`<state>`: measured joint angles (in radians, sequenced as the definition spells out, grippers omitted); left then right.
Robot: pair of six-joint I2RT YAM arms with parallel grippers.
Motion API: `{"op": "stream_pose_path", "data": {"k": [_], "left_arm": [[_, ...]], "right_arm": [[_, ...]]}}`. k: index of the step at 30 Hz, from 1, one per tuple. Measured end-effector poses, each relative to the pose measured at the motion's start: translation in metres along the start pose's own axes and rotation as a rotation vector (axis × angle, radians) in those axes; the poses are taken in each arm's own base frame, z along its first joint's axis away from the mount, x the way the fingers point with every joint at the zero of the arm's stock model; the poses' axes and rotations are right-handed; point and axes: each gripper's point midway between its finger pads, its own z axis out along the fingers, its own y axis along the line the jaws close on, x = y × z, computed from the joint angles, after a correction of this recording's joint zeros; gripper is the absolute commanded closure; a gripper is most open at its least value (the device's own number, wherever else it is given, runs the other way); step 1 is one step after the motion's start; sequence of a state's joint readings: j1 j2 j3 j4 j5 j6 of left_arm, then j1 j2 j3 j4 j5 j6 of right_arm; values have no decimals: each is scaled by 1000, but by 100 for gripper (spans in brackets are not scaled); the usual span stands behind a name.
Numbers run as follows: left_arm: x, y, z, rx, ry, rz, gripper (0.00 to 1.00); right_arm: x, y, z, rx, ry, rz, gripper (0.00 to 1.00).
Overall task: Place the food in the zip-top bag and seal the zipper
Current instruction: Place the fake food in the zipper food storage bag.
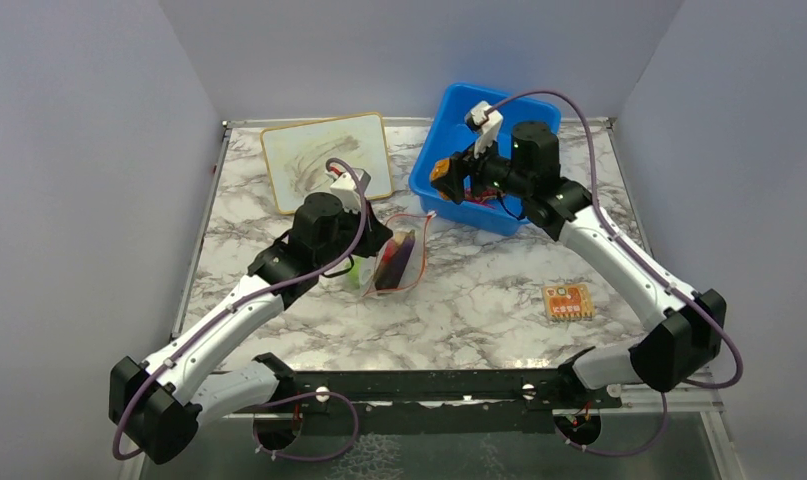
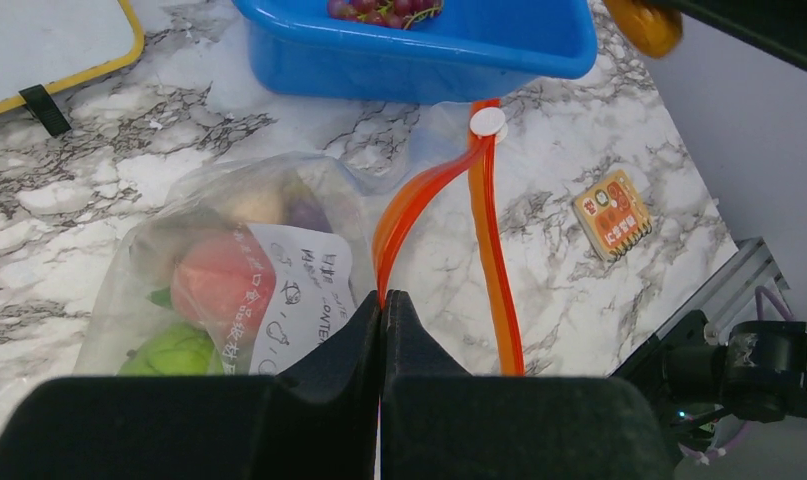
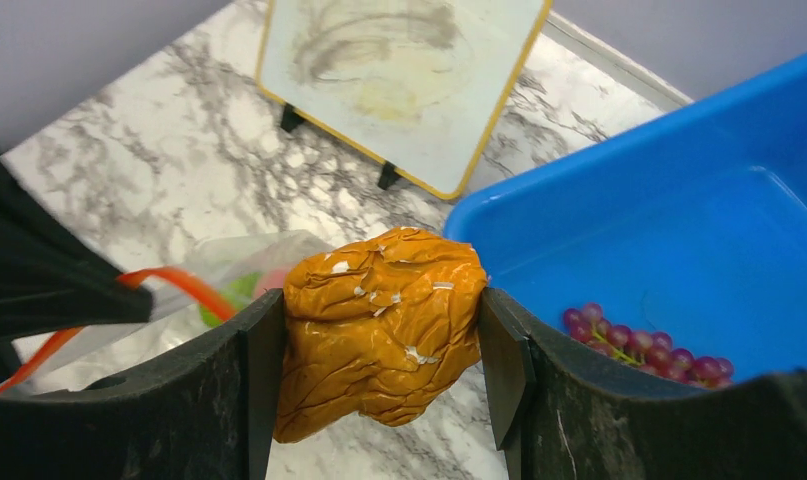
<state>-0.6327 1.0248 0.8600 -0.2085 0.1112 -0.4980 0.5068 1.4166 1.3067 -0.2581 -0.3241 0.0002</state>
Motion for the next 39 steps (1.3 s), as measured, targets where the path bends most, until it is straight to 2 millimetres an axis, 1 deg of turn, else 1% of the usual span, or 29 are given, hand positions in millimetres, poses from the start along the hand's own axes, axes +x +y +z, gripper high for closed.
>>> {"op": "stream_pose_path", "data": {"k": [3, 7, 10, 13, 18, 22, 25, 27, 32, 37, 39], "left_arm": [[-6, -3, 1, 4, -9, -9, 100], [-8, -4, 6, 0, -3, -16, 100], [-9, -3, 10, -5, 3, -20, 100], [-10, -4, 13, -5, 4, -29, 100], [-13, -6, 16, -2, 0, -41, 100], [-13, -6, 17, -2, 0, -49, 100], [-13, -6, 17, -2, 0, -54, 100], [-13, -6, 17, -2, 0, -56, 100], [-14, -7, 15, 0, -4, -58, 100], [-16, -8, 12, 4, -12, -56, 100], [-16, -8, 12, 4, -11, -56, 100]], "right_arm": [[-5, 19, -15, -59, -35, 7, 41], [4, 50, -29, -166, -53, 48, 41], [15, 74, -31, -248, -38, 88, 41], [25, 94, -30, -306, -11, 120, 41], [29, 115, -23, -361, 7, 148, 40], [45, 122, -10, -370, 54, 179, 40], [57, 121, -5, -356, 84, 197, 39], [60, 120, -2, -347, 93, 201, 37], [64, 116, 2, -328, 102, 203, 27], [69, 114, 6, -309, 114, 198, 14], [70, 113, 6, -304, 118, 197, 12]]}}
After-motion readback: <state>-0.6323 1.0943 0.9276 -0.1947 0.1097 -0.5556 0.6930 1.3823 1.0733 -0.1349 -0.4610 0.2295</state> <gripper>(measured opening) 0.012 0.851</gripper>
